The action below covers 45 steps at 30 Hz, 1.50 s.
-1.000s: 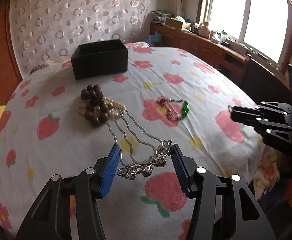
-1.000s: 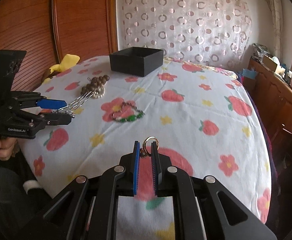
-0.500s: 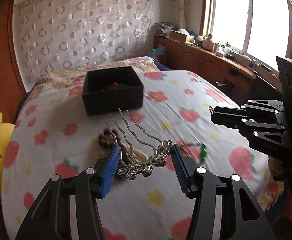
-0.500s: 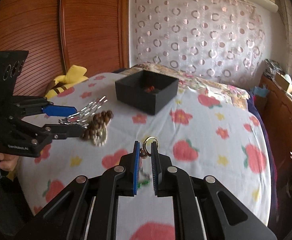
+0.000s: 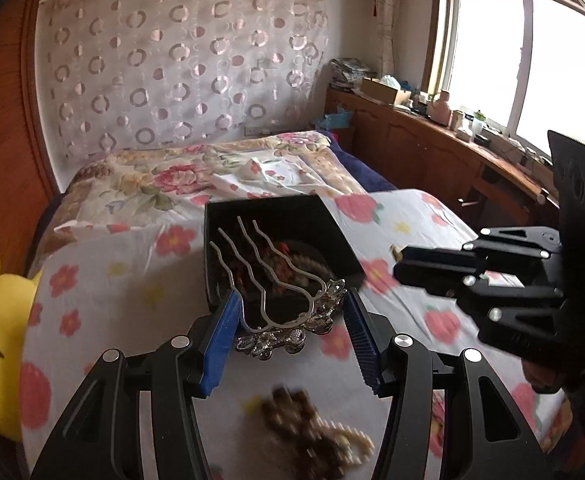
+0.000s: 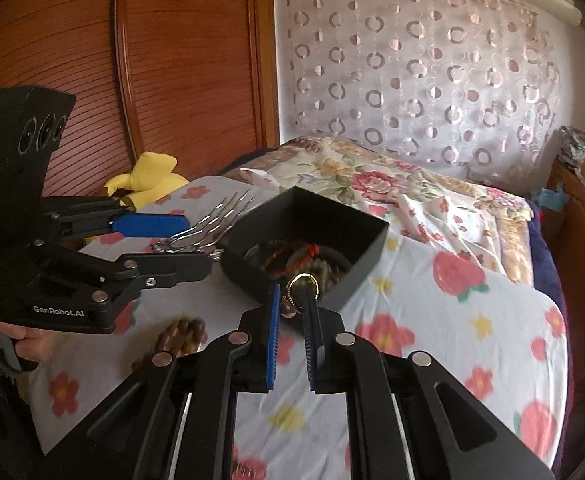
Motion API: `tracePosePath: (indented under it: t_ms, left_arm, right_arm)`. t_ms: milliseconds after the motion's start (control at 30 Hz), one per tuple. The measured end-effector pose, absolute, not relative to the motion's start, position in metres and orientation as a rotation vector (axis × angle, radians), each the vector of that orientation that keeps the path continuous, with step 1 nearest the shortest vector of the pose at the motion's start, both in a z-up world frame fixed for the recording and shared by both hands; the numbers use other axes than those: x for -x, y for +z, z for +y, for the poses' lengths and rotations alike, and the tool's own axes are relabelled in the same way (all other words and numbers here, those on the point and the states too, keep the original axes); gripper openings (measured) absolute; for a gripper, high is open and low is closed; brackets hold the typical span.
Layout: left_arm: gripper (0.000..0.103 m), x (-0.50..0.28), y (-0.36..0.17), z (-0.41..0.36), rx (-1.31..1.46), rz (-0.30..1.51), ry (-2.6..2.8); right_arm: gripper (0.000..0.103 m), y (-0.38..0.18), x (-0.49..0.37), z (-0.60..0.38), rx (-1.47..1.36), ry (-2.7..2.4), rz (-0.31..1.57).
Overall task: Organize jewelry
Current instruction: 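Drop the combs into the black box with the left tool while the right tool drops the ring in, then grasp the brown bead bracelet with the left tool while the right tool grasps the green-pendant chain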
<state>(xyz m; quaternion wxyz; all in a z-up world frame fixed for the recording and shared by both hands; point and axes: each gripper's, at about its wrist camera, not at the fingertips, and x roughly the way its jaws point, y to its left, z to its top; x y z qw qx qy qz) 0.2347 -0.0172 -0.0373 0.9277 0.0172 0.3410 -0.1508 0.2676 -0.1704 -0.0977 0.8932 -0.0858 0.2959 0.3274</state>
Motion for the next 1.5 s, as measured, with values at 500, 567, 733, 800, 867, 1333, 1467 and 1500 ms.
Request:
tracePosePath:
  t_ms: [500, 567, 733, 800, 867, 1333, 1467, 1500]
  left_arm:
    - [0.052, -0.298, -0.048, -0.014, -0.022, 0.753, -0.319]
    - [0.053, -0.3, -0.05, -0.014, -0.019, 0.763, -0.319]
    - [0.069, -0.285, -0.043, -0.013, -0.012, 0.749, -0.324]
    - [0.069, -0.273, -0.041, -0.012, -0.013, 0.743, -0.328]
    - [0.069, -0.254, -0.042, -0.009, -0.005, 0.744, -0.343]
    - [0.069, -0.184, -0.087, 0.001, 0.027, 0.879, -0.359]
    - [0.069, -0.182, -0.095, -0.003, 0.027, 0.905, -0.361]
    - [0.069, -0.182, -0.097, -0.005, 0.023, 0.91, -0.363]
  right_arm:
    - [0.038, -0.102, -0.321, -0.164, 0.136, 0.687, 0.658]
    - [0.038, -0.098, -0.317, -0.17, 0.126, 0.675, 0.658]
    - [0.038, -0.103, -0.278, -0.193, 0.12, 0.671, 0.689]
    - [0.038, -0.113, -0.26, -0.199, 0.126, 0.669, 0.723]
    - [0.038, -0.128, -0.241, -0.205, 0.128, 0.665, 0.767]
    - [0.019, -0.172, -0.179, -0.21, 0.222, 0.625, 0.905]
    - [0.003, -0.172, -0.185, -0.209, 0.248, 0.611, 0.901]
    - [0.003, -0.171, -0.186, -0.209, 0.25, 0.615, 0.899]
